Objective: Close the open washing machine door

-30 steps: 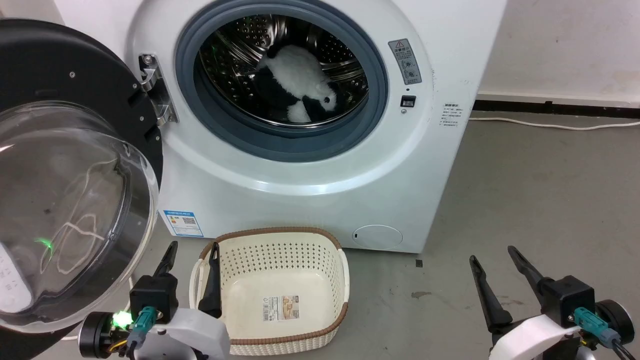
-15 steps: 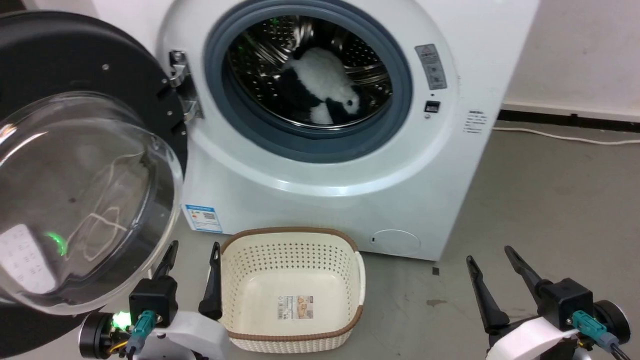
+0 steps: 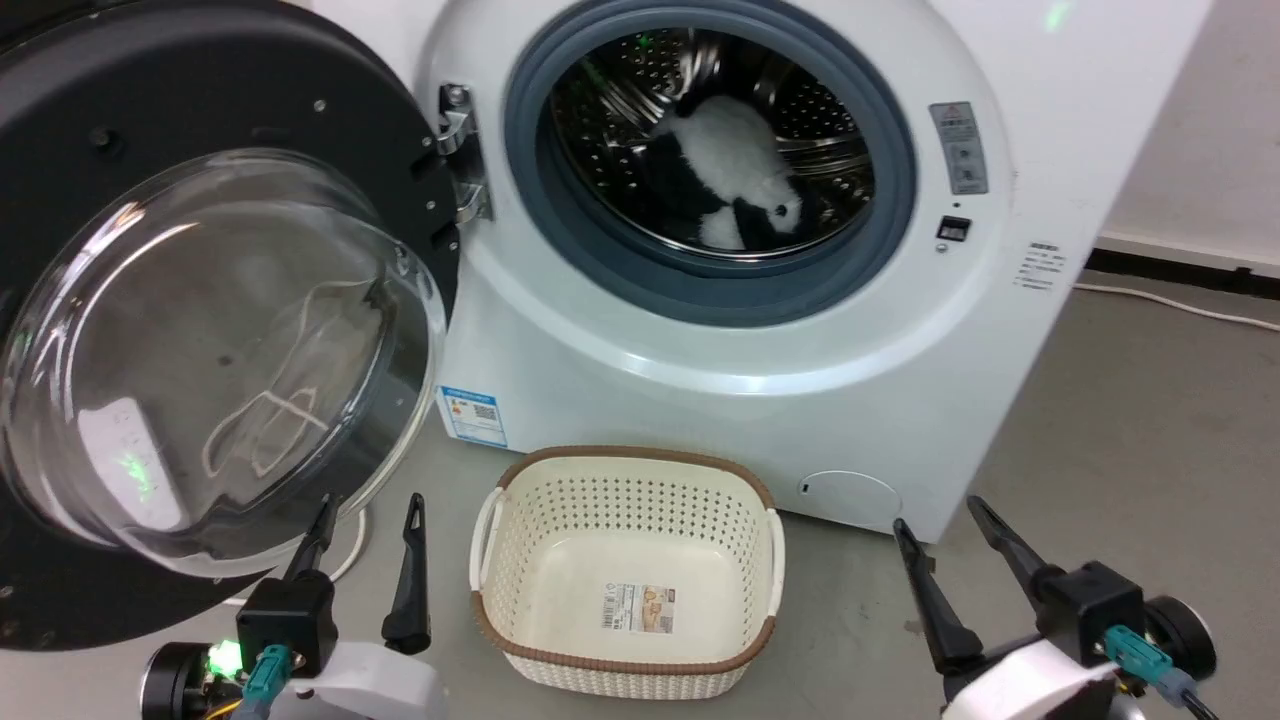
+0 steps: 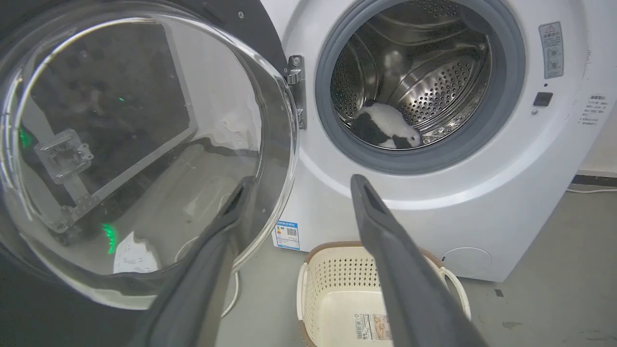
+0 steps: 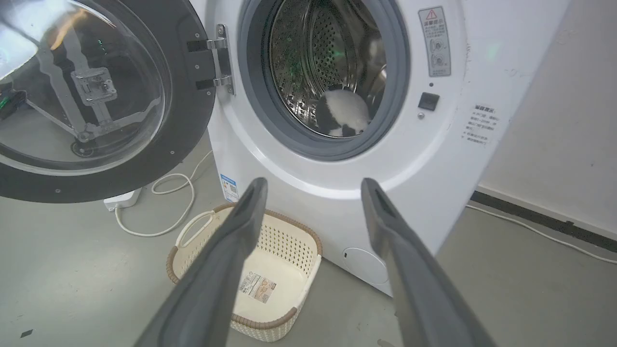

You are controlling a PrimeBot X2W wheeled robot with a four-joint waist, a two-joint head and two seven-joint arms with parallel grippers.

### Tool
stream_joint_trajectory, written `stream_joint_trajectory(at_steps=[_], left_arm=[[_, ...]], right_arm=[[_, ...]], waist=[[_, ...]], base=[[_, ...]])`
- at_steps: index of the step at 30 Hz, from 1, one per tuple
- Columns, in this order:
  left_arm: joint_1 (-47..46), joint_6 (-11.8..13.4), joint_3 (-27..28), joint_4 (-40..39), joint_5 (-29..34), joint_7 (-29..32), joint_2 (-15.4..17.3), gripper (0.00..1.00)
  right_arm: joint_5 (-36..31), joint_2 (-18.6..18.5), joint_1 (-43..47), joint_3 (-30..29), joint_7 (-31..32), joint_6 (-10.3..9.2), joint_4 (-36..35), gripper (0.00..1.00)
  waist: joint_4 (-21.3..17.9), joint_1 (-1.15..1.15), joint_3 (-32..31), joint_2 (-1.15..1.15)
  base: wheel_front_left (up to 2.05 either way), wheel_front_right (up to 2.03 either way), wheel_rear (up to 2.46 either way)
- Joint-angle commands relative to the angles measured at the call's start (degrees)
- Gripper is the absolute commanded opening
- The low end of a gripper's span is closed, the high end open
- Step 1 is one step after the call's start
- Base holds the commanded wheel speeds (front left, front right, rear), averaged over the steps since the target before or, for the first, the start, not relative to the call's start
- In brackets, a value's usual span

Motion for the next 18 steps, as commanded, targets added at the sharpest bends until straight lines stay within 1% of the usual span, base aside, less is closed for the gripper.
stream_joint_trajectory(at_steps=[1,18], left_arm=[[0.8,0.3,0.2,-0.5,-0.3,-0.6,0.1,1.00],[2.6,0.8,1.3,-2.2,-0.8,-2.6,0.0,1.00]], right_arm=[[0.5,0.1,-1.3,0.5,-0.7,0.02,0.4,1.00],[0.7,0.1,-4.3,5.1,-2.7,0.03,3.6,1.00]], waist=[[0.5,0.00,0.1,0.00],[4.8,0.00,0.4,0.00]], base=[[0.00,0.00,0.00],[-0.02,-0.02,-0.02]])
